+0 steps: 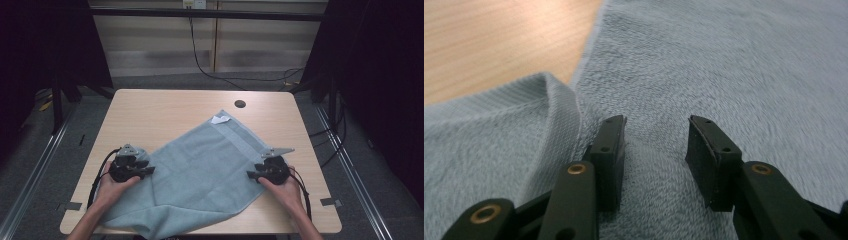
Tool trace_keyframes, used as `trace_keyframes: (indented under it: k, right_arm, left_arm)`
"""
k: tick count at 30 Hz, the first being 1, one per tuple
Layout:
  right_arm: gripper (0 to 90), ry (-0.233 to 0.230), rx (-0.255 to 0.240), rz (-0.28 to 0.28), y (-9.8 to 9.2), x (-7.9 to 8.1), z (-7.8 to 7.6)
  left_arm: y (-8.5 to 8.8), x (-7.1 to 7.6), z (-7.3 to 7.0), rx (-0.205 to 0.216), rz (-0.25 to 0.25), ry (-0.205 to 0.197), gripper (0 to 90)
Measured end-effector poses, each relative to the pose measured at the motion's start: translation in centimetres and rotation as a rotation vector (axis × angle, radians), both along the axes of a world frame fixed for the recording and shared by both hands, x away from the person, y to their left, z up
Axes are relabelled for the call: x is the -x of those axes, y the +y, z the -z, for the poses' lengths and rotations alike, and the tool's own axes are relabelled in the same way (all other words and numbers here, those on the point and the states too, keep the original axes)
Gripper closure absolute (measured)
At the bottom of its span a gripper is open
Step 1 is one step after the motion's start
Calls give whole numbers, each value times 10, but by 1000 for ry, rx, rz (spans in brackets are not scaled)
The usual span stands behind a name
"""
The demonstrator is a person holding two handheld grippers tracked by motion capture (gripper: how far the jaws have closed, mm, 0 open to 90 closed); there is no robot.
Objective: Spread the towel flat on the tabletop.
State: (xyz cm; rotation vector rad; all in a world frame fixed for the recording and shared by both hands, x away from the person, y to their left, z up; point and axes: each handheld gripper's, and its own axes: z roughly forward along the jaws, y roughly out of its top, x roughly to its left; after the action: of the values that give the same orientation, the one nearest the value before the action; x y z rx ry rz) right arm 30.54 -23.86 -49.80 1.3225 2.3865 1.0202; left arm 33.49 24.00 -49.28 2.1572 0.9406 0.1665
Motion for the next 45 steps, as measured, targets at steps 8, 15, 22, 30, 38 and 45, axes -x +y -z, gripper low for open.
trace_keyframes:
  k: [8, 15, 22, 30, 38, 45]
  right_arm:
    - [503, -38, 24, 105, -9, -64, 4]
    - [417, -80, 34, 174, -9, -87, 5]
    - [398, -60, -58, 40, 14, -46, -10]
    - [406, -16, -75, -126, 40, 30, -13]
    - [465, -18, -39, -95, 25, 32, 2]
    - [470, -48, 1, 2, -1, 1, 4]
  left_arm:
    - [-3, 9, -15, 94, 85, 7, 587]
    - [12, -4, -14, 114, -21, -40, 585]
    - [20, -14, 5, 90, -41, 2, 594]
    - [12, -6, 12, 115, -12, 28, 838]
    - [9, 0, 10, 129, 25, 52, 826]
    - [11, 6, -3, 204, 49, 9, 735]
